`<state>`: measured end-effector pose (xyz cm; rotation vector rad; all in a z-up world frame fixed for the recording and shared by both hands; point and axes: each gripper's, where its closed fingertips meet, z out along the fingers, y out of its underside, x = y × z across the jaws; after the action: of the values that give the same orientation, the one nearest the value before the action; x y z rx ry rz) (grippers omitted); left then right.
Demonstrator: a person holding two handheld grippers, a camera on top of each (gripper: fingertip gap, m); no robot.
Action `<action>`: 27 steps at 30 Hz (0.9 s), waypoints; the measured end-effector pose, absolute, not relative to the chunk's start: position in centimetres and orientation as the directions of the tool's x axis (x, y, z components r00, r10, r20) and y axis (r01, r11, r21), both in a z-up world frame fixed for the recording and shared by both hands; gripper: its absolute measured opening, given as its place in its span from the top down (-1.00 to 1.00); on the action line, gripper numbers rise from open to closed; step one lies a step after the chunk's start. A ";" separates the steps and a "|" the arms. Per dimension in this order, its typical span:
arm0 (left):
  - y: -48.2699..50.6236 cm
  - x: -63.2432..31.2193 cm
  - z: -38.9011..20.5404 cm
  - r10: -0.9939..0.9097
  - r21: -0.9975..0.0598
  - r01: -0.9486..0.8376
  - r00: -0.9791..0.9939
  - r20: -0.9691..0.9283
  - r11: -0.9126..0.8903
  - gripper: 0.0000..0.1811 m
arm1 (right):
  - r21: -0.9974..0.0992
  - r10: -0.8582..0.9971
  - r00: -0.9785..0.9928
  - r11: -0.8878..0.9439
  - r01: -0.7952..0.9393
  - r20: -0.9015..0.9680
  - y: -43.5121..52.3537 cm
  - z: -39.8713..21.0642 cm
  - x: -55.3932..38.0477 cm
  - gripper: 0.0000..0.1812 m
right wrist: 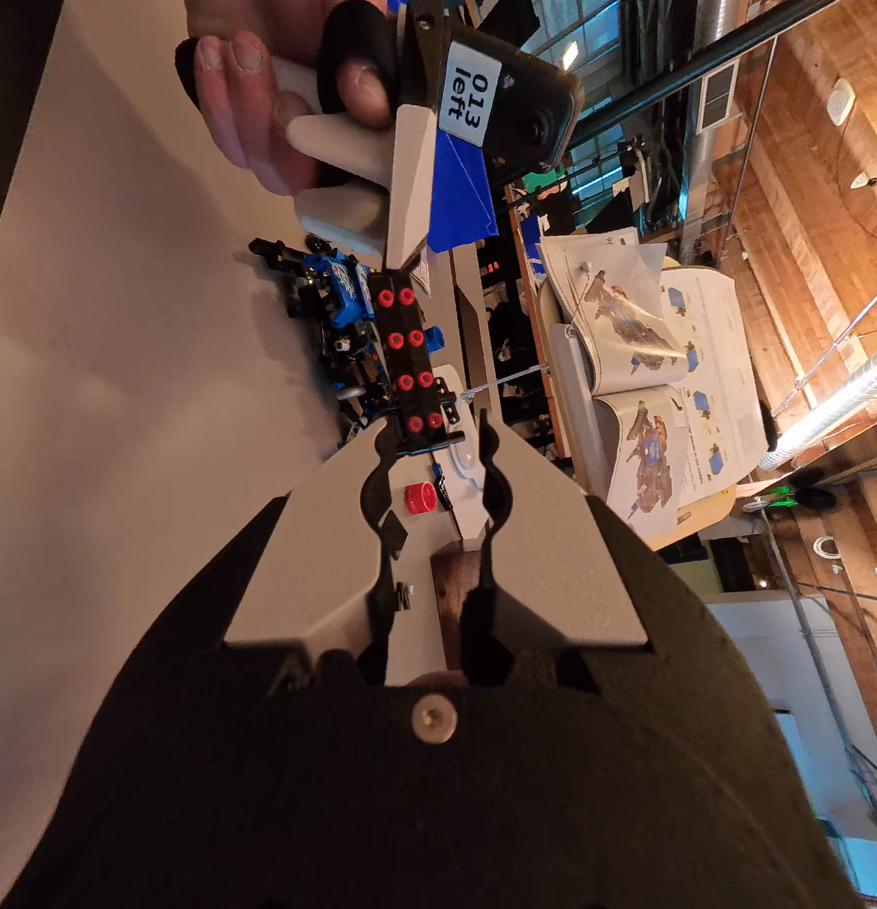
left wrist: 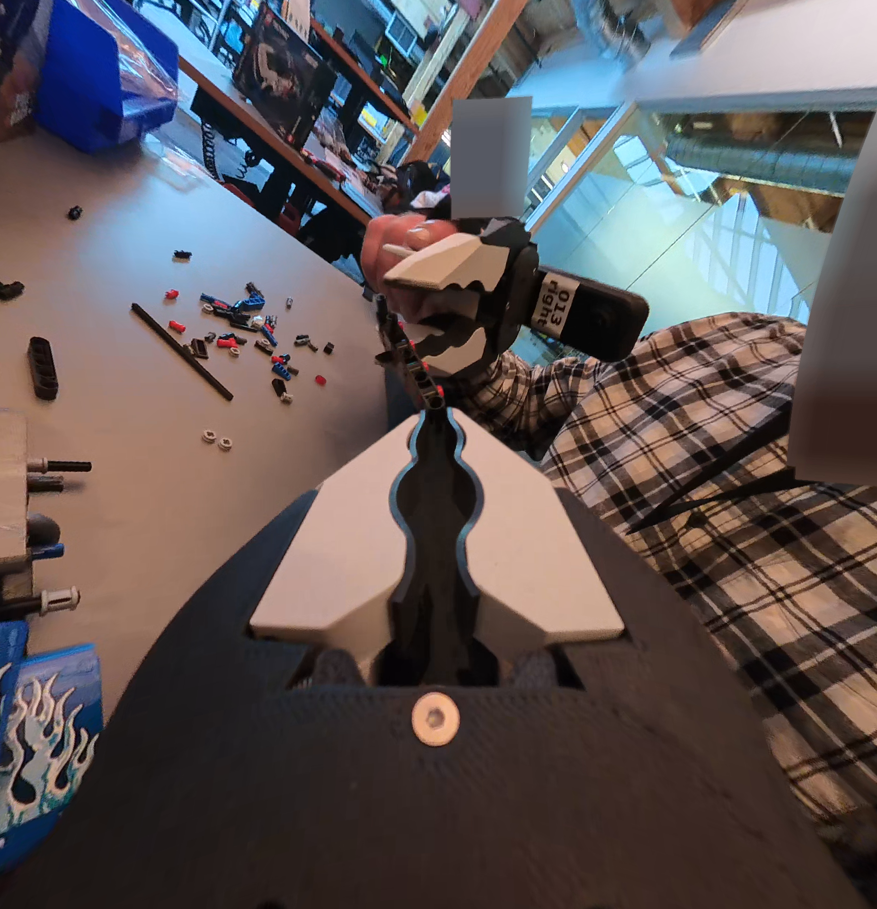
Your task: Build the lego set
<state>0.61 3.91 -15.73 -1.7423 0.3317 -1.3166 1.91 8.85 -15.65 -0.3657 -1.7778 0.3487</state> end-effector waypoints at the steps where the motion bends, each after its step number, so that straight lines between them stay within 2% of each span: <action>1: 3.9 0.6 -15.6 -0.668 -0.771 0.307 0.386 0.636 -0.557 0.97 | -0.407 0.410 -0.220 0.911 0.062 0.885 8.8 -15.8 1.9 0.65; 3: 3.8 0.6 -15.5 -0.668 -0.760 0.334 0.363 0.650 -0.558 0.97 | -0.388 0.394 -0.205 0.919 0.072 0.896 9.0 -16.1 1.6 0.68; 6: 3.7 0.6 -15.2 -0.670 -0.755 0.355 0.351 0.654 -0.551 0.98 | -0.382 0.390 -0.207 0.921 0.079 0.897 9.0 -16.5 1.2 0.84; 12: 4.0 -0.5 -14.6 -0.670 -0.786 0.380 0.413 0.616 -0.488 0.97 | -0.402 0.411 -0.222 0.912 0.083 0.884 9.3 -15.8 0.0 0.85; 16: 4.5 -1.9 -14.2 -0.645 -0.815 0.381 0.498 0.579 -0.437 0.89 | -0.389 0.396 -0.229 0.918 0.078 0.889 9.7 -15.5 -1.0 0.85; 18: 4.8 -3.0 -14.2 -0.611 -0.836 0.362 0.570 0.549 -0.413 0.75 | -0.382 0.393 -0.242 0.920 0.091 0.887 10.1 -15.6 -1.6 0.85; 24: 6.5 -8.0 -14.2 -0.434 -0.942 0.107 0.867 0.245 -0.318 0.56 | -0.413 0.435 -0.316 0.900 0.136 0.843 11.5 -17.1 -3.7 0.84; 27: 8.3 -9.7 -15.6 -0.399 -0.925 -0.120 0.916 0.037 -0.361 0.47 | -0.426 0.457 -0.370 0.889 0.168 0.809 12.0 -18.2 -5.0 0.85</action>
<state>-9.70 8.33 -15.59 -1.9346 0.3783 -0.3055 -5.02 11.98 -18.19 -0.4578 -1.9502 0.3276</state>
